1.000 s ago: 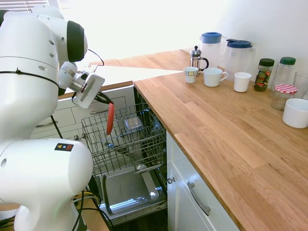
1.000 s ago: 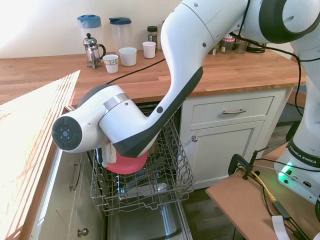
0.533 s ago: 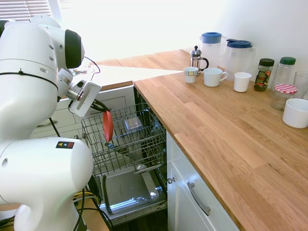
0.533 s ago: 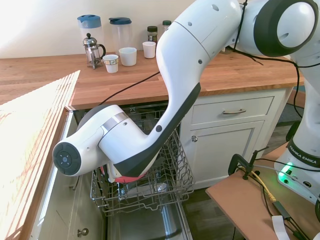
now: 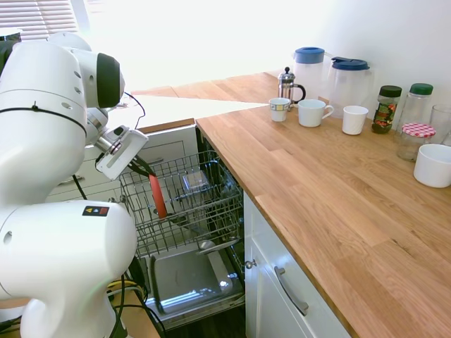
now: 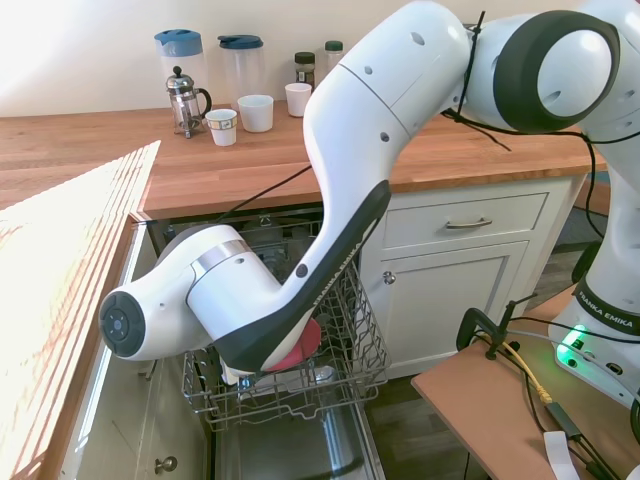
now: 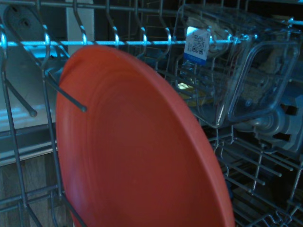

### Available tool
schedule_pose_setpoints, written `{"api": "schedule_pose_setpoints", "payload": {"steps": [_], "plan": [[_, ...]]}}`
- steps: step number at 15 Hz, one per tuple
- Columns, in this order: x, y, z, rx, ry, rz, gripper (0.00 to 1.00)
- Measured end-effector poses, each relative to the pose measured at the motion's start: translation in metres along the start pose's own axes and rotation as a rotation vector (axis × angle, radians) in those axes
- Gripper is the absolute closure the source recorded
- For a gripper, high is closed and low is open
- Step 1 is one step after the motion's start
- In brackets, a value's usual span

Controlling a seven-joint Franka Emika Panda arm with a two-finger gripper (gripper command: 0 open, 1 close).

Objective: Put the plate in the dishwasher

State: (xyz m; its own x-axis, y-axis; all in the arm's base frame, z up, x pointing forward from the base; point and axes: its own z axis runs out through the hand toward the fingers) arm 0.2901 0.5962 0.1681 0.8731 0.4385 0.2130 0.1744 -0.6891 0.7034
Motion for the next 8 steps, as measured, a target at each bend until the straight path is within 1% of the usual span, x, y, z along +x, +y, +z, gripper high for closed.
{"api": "schedule_pose_setpoints", "payload": {"steps": [2,5,8], "plan": [[0.003,0.000,-0.001,0.005,-0.028,-0.013,0.00],[0.000,-0.001,0.001,0.028,-0.113,-0.040,0.00],[0.012,0.007,-0.005,0.055,-0.180,-0.046,0.00]]}}
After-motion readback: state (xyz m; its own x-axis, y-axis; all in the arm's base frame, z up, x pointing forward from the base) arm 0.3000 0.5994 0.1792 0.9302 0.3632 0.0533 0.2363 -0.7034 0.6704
